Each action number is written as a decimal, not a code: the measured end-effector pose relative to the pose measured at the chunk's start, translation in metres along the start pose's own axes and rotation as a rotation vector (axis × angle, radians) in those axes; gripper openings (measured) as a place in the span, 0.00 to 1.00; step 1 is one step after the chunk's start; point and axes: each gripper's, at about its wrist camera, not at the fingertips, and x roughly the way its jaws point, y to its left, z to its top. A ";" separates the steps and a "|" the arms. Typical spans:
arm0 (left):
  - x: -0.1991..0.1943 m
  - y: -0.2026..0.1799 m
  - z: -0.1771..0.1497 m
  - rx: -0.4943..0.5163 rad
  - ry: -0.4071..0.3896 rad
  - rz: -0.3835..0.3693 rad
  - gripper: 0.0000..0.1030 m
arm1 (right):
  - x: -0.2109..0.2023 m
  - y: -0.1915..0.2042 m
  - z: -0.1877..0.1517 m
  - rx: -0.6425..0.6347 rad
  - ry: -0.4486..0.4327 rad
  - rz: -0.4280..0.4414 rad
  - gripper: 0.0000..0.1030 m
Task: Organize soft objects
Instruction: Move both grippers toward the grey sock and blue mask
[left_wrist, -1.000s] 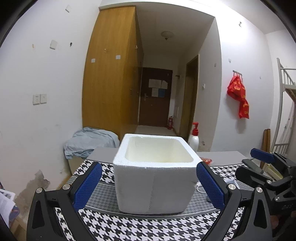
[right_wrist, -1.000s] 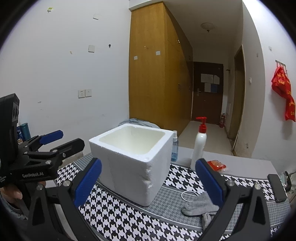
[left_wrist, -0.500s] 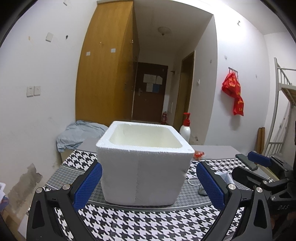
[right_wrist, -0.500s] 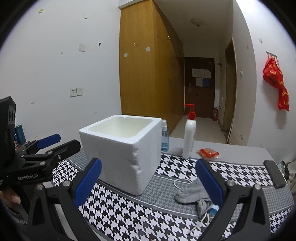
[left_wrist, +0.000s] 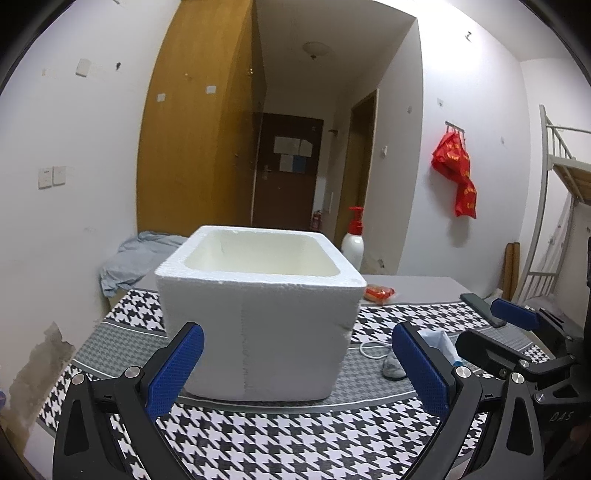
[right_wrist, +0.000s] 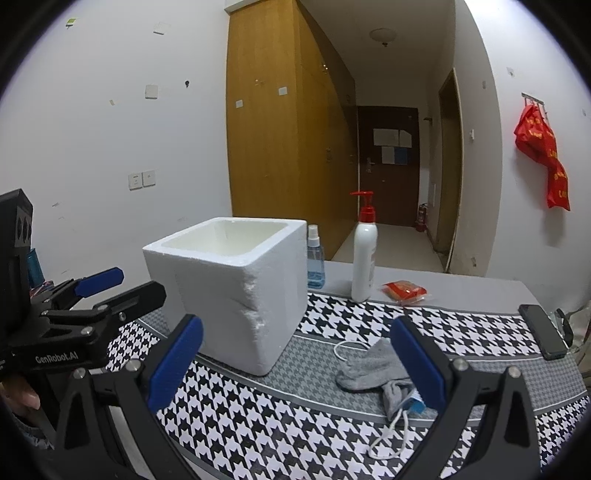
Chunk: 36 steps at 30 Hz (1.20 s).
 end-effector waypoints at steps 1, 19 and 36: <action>0.001 -0.002 0.000 0.003 0.003 -0.006 0.99 | -0.001 -0.002 -0.001 0.005 0.001 -0.006 1.00; 0.036 -0.047 0.004 0.059 0.055 -0.144 0.99 | -0.027 -0.053 -0.011 0.086 -0.015 -0.175 1.00; 0.074 -0.087 -0.006 0.143 0.144 -0.223 0.99 | -0.024 -0.094 -0.033 0.167 0.064 -0.281 1.00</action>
